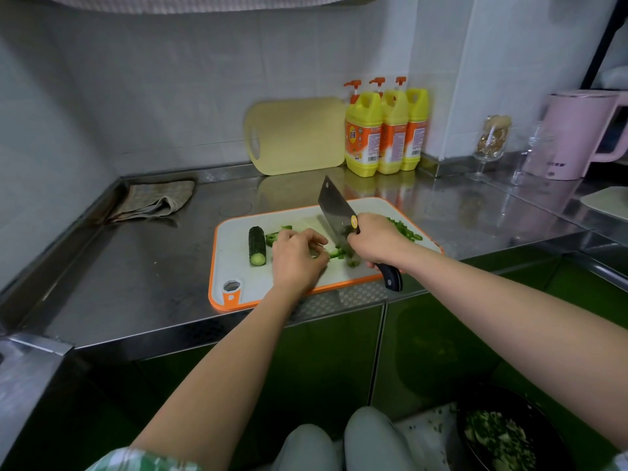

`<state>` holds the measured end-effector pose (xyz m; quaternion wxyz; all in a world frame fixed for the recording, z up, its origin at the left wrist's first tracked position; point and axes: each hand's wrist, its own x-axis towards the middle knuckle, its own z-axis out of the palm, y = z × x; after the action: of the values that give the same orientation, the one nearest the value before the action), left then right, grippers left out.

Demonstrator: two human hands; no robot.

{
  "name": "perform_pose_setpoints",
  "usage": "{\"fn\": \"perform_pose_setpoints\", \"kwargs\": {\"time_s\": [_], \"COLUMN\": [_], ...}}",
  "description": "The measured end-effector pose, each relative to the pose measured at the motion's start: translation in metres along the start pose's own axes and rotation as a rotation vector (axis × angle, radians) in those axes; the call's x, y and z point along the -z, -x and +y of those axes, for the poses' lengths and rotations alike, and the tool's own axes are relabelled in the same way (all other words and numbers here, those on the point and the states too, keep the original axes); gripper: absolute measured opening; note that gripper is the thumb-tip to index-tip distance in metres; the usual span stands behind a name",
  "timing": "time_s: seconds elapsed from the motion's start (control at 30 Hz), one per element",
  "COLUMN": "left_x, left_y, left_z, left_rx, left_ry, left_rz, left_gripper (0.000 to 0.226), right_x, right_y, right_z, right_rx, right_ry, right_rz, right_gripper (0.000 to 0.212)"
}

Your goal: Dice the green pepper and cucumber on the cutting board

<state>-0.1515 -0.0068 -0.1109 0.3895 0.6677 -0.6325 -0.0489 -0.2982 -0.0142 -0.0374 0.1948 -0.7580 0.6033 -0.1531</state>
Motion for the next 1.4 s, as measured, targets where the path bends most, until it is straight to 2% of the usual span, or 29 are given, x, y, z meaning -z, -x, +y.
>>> {"fn": "perform_pose_setpoints", "kwargs": {"time_s": [0.17, 0.27, 0.43, 0.6, 0.7, 0.87, 1.07, 1.27, 1.4], "left_x": [0.001, 0.003, 0.002, 0.001, 0.002, 0.004, 0.005, 0.006, 0.006], "left_y": [0.005, 0.005, 0.003, 0.002, 0.003, 0.004, 0.003, 0.004, 0.005], "left_z": [0.006, 0.007, 0.006, 0.005, 0.006, 0.009, 0.011, 0.011, 0.010], "left_rx": [0.008, 0.015, 0.021, 0.028, 0.035, 0.023, 0.005, 0.005, -0.001], "left_ry": [-0.249, -0.251, -0.236, -0.209, -0.193, -0.235, -0.244, -0.225, -0.218], "left_rz": [0.053, 0.035, 0.009, -0.002, -0.011, -0.017, -0.022, -0.029, -0.023], "left_gripper": [0.017, 0.019, 0.017, 0.014, 0.016, 0.017, 0.017, 0.016, 0.017], "right_x": [0.023, 0.017, -0.006, -0.009, 0.005, 0.015, -0.004, -0.005, 0.012], "right_y": [0.012, 0.014, 0.003, 0.001, 0.008, 0.018, 0.009, 0.003, 0.010], "right_z": [-0.010, -0.012, -0.006, 0.004, -0.001, -0.012, -0.010, -0.002, -0.005], "right_rx": [0.005, -0.001, -0.003, 0.012, 0.005, -0.015, -0.011, -0.006, -0.006], "right_ry": [0.117, 0.195, 0.146, -0.003, 0.006, 0.176, 0.148, -0.066, 0.007], "right_rz": [-0.156, -0.209, -0.119, -0.007, -0.063, -0.176, -0.125, -0.030, -0.115], "right_gripper": [0.012, 0.013, 0.011, 0.010, 0.009, 0.018, 0.010, 0.008, 0.010]}}
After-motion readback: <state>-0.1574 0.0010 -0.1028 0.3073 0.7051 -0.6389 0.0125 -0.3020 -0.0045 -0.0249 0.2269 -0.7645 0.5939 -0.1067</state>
